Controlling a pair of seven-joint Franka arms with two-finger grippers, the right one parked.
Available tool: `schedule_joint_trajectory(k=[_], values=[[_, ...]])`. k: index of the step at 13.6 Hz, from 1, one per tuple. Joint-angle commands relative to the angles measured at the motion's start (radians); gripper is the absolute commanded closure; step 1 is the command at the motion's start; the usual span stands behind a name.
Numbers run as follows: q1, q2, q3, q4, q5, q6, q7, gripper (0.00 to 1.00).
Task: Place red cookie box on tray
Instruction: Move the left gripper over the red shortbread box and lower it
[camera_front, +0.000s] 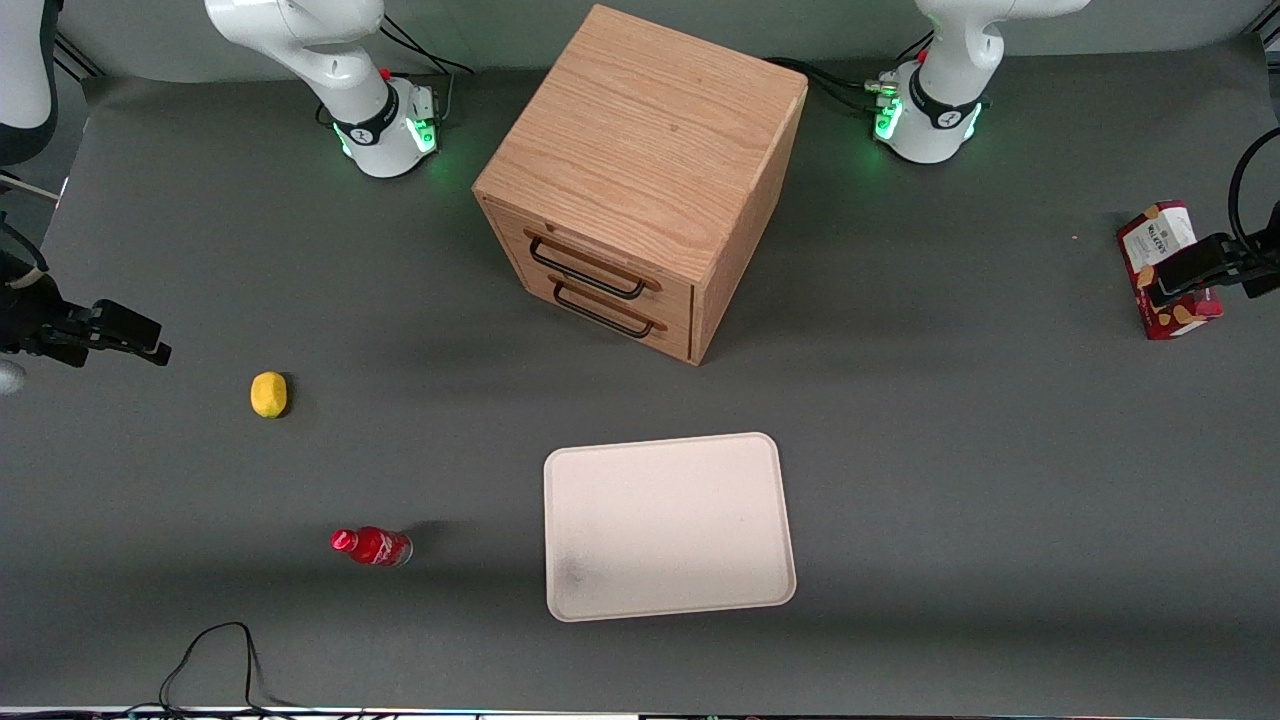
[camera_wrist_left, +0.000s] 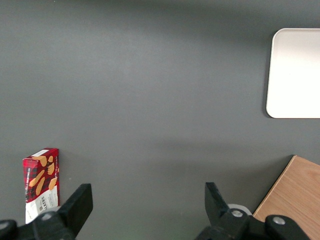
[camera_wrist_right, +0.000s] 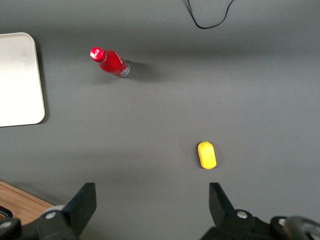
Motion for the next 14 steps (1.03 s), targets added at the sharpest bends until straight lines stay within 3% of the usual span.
schedule_joint_trajectory(k=[1,4,8,10,14], values=[[0.008,-0.007,-0.001,0.003,-0.008,-0.034,-0.009,0.0],[0.015,-0.007,0.024,0.0,-0.008,-0.077,0.004,0.0],[0.015,-0.01,0.157,0.0,-0.005,-0.155,0.091,0.0],[0.017,-0.02,0.199,0.0,0.062,-0.192,0.141,0.0],[0.041,-0.039,0.384,0.003,0.092,-0.201,0.46,0.0]])
